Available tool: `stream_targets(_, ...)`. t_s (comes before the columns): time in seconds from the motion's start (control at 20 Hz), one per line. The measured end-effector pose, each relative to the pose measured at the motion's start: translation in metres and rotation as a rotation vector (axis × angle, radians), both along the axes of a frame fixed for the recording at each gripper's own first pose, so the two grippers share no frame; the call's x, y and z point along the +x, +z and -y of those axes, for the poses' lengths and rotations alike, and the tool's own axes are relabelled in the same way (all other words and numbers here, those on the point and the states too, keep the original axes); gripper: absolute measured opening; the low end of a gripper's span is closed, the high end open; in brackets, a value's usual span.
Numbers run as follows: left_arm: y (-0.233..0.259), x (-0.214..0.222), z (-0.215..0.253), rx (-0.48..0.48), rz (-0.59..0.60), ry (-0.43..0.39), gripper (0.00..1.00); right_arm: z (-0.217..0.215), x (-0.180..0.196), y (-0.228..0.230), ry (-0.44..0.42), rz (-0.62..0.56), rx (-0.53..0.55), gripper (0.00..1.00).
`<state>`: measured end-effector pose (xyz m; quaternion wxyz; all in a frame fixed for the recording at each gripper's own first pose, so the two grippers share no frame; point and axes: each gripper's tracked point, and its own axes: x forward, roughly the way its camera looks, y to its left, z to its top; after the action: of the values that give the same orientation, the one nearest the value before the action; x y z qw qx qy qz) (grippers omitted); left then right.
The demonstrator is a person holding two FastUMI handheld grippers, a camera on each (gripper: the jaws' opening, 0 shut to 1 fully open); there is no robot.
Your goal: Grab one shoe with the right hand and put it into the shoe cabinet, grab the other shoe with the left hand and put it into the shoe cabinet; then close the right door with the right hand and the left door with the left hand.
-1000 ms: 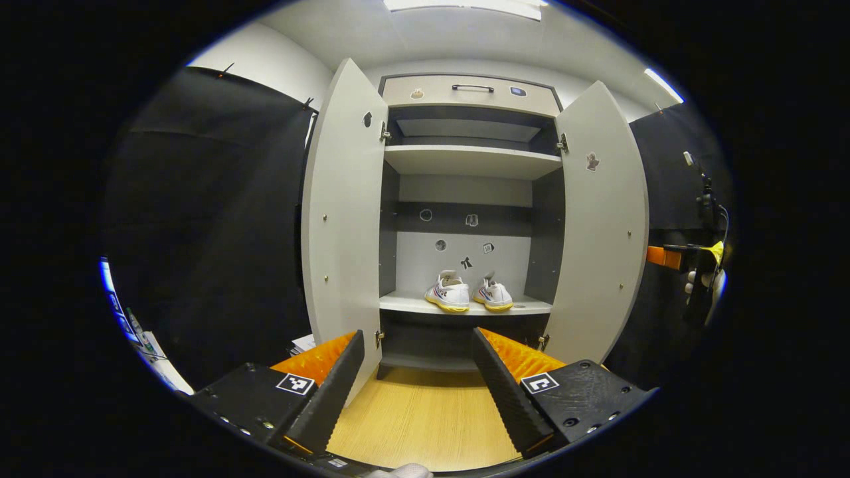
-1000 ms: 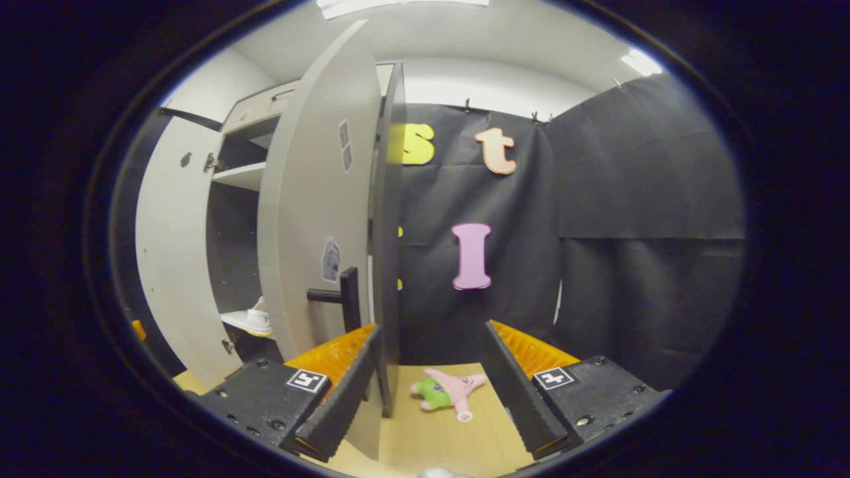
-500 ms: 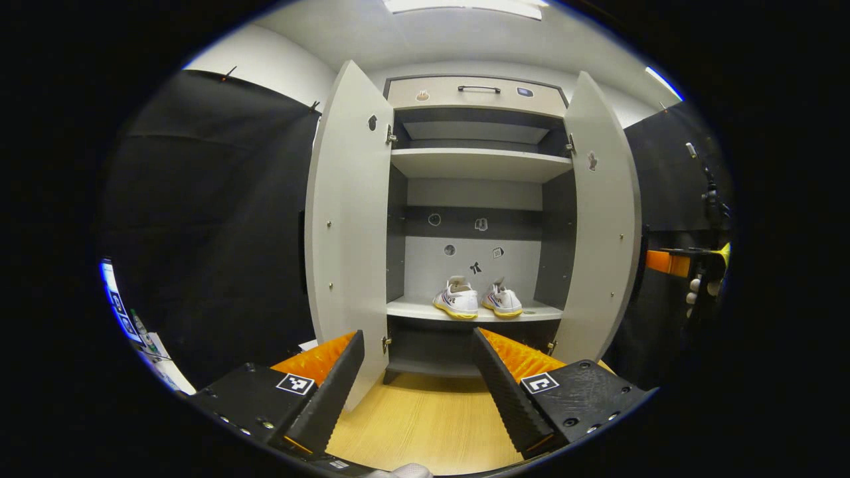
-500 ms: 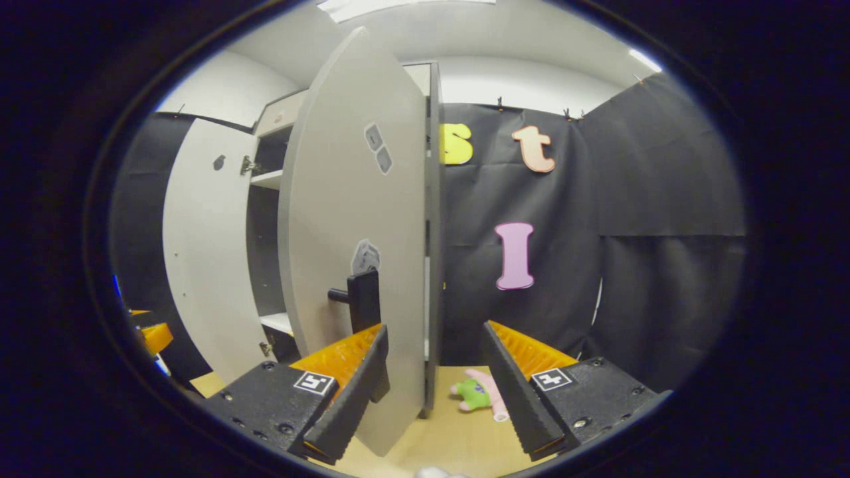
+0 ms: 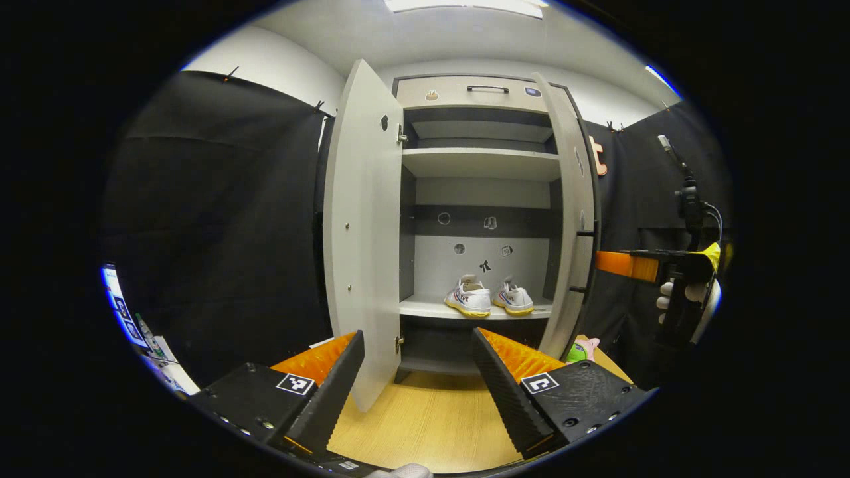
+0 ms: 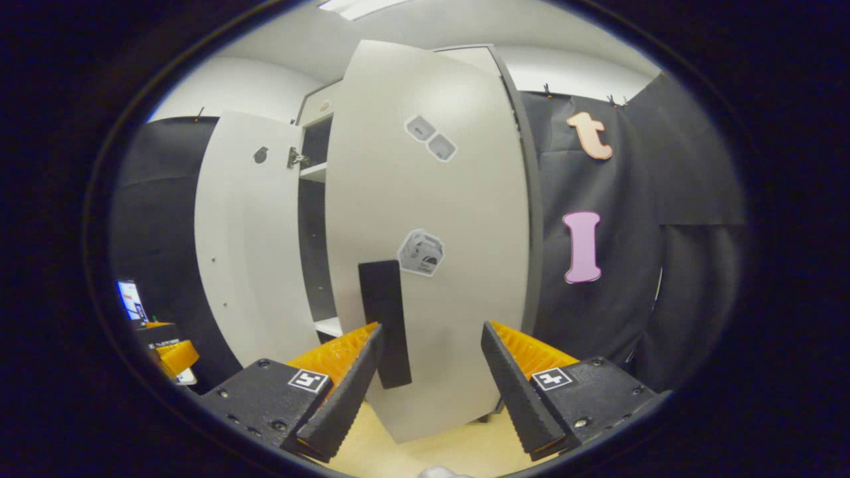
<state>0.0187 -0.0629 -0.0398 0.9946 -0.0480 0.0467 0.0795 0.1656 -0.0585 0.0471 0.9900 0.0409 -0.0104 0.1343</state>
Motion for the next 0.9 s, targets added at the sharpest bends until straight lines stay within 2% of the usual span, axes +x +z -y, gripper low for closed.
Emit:
stream_targets(0.3, -0.002, 0.000, -0.017, -0.003, 0.000, -0.017, 0.97, -0.002, -0.021, 0.004, -0.042, 0.018, -0.022, 0.98)
stream_targets(0.35, -0.002, 0.000, -0.019, -0.006, 0.001, -0.025, 0.97, 0.001, -0.026, 0.004, -0.061, 0.021, -0.025, 0.94)
stream_targets(0.4, -0.004, 0.000, -0.021, -0.008, 0.001, -0.033, 0.97, 0.004, -0.031, 0.004, -0.079, 0.020, -0.027, 0.98)
stream_targets(0.5, -0.006, 0.001, -0.025, -0.011, -0.003, -0.052, 0.97, 0.011, -0.042, 0.002, -0.113, 0.016, -0.026, 0.98)
stream_targets(0.55, -0.007, 0.003, -0.029, -0.011, -0.001, -0.061, 0.97, 0.012, -0.048, -0.001, -0.130, 0.009, -0.027, 0.94)
stream_targets(0.6, -0.008, 0.003, -0.033, -0.008, 0.000, -0.069, 0.97, 0.014, -0.054, -0.004, -0.147, 0.004, -0.028, 0.98)
stream_targets(0.7, -0.008, 0.007, -0.044, 0.004, 0.005, -0.085, 0.97, 0.016, -0.068, -0.011, -0.180, -0.009, -0.030, 0.98)
stream_targets(0.75, -0.008, 0.009, -0.050, 0.008, 0.008, -0.091, 0.97, 0.016, -0.076, -0.016, -0.195, -0.015, -0.029, 0.94)
stream_targets(0.9, -0.010, 0.016, -0.075, 0.033, 0.008, -0.095, 0.97, 0.011, -0.103, -0.034, -0.229, -0.045, -0.032, 0.98)
